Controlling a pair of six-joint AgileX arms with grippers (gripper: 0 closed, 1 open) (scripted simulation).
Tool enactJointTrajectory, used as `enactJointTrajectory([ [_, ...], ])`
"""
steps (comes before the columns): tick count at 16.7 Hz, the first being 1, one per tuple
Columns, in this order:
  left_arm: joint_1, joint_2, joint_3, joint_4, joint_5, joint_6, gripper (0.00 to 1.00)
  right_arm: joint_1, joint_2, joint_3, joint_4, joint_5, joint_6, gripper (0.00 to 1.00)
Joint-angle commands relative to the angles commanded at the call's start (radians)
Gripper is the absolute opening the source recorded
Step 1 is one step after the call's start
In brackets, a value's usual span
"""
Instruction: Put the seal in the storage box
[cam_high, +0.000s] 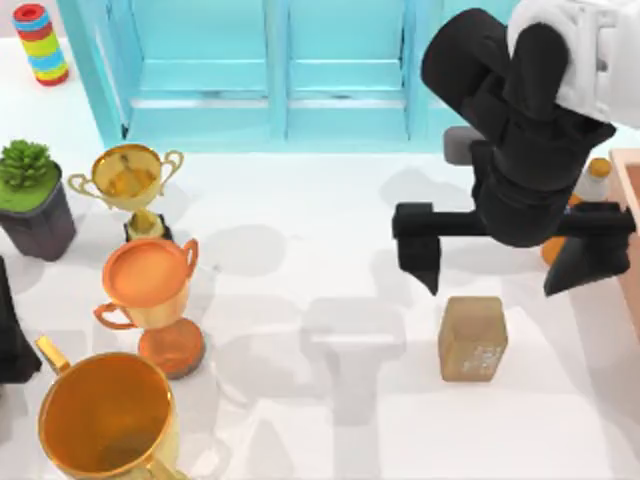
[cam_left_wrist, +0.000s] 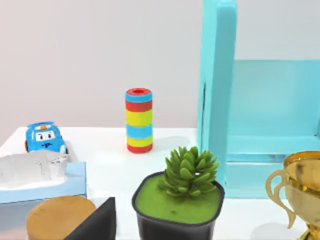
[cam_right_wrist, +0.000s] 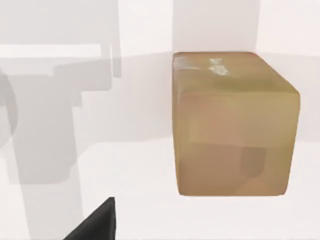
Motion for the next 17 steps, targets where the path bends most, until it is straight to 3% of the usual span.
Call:
enactJointTrajectory([
  [5, 0.0, 0.0, 0.0, 0.0, 0.0, 0.0, 1.0, -0.002, 0.011, -0.035, 0.041, 0.0, -0.002, 1.0],
  [12, 0.0, 0.0, 0.0, 0.0, 0.0, 0.0, 1.0, 0.004, 0.096, -0.245, 0.347, 0.0, 0.005, 1.0],
  [17, 0.0, 0.0, 0.0, 0.0, 0.0, 0.0, 1.0, 0.004, 0.106, -0.271, 0.376, 0.001, 0.006, 1.0],
])
